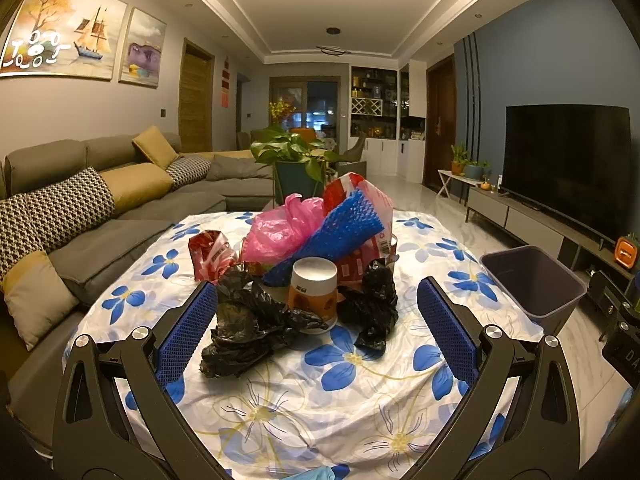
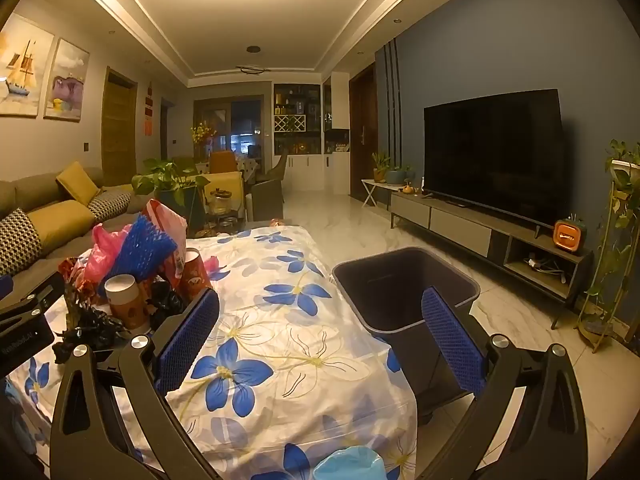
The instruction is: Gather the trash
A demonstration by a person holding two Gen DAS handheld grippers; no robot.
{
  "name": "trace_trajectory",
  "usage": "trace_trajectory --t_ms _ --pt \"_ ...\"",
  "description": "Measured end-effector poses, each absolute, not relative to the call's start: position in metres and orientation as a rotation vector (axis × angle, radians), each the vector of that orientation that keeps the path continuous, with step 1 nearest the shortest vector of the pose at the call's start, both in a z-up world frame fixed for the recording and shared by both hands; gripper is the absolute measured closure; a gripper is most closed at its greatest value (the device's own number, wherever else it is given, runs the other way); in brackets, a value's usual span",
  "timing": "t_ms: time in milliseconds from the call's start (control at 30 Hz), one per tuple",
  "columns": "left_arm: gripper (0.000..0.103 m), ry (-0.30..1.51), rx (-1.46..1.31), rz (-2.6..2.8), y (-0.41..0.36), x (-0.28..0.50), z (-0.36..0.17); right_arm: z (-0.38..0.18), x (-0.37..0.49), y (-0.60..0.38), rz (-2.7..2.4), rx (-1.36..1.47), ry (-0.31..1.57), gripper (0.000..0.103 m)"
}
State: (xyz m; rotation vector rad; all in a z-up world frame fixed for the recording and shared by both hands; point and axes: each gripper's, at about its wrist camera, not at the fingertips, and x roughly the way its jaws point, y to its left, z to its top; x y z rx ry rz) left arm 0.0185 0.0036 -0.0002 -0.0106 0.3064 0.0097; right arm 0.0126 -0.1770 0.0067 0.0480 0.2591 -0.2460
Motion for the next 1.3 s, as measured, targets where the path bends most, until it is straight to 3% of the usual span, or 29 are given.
trace_trajectory --t_ms 1300 --pt "0.005 0.314 -0.006 0.003 -0.0018 0.0157 0.0007 0.0092 0.0087 -0.1825 -0.262 0.053 0.251 0.005"
